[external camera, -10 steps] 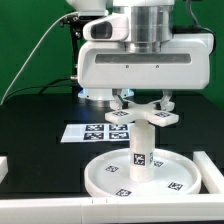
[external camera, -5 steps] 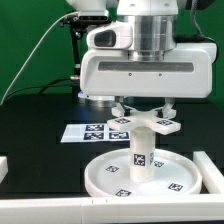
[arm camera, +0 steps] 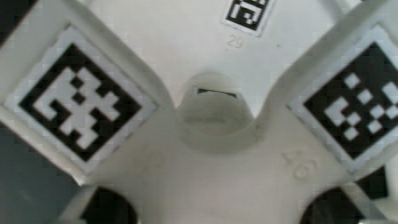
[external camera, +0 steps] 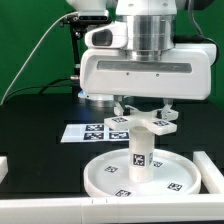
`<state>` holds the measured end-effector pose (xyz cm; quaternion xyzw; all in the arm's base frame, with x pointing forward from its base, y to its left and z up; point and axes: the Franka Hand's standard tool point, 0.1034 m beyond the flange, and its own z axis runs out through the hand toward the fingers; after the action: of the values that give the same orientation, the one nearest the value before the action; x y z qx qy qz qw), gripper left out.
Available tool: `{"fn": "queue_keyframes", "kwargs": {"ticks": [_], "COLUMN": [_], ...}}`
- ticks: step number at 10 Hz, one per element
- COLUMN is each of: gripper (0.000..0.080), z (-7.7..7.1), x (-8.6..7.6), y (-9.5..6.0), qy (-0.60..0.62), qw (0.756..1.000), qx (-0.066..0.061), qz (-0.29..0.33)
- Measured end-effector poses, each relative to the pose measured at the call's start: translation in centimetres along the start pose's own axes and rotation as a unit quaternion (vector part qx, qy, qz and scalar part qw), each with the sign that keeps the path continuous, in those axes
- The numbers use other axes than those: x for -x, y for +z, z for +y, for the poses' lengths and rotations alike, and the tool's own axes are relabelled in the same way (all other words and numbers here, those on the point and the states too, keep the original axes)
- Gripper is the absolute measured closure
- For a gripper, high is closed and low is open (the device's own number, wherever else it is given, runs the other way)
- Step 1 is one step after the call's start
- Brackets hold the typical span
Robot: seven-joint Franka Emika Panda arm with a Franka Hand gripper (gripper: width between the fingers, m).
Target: Assemble round table
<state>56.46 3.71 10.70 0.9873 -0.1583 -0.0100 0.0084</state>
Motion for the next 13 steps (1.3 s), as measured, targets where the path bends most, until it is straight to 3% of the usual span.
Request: {"fn": "queue_keyframes", "kwargs": {"ticks": [2, 6, 7, 9, 10, 12, 13], "gripper": [0.0357, 0.0357, 0.0357, 0.0188, 0.0188, 0.0151, 0.0151], "z": [0.0, -0.2, -0.3, -0.3, -0.4, -0.8, -1.1], "x": [0.0, 0.1, 0.1, 0.2, 0.2, -0.2, -0.1], "y": [0.1, 0.1, 0.1, 0.1, -0.5, -2.5, -2.9], "qy": [0.169, 0.423, 0.422, 0.42, 0.391, 0.298, 0.234], "qw": [0.986, 0.905, 0.906, 0.906, 0.92, 0.953, 0.971], "qx": [-0.006, -0.04, -0.04, -0.04, -0.036, -0.049, -0.048], "qz": [0.006, 0.004, 0.004, 0.004, 0.0, 0.005, 0.01]}}
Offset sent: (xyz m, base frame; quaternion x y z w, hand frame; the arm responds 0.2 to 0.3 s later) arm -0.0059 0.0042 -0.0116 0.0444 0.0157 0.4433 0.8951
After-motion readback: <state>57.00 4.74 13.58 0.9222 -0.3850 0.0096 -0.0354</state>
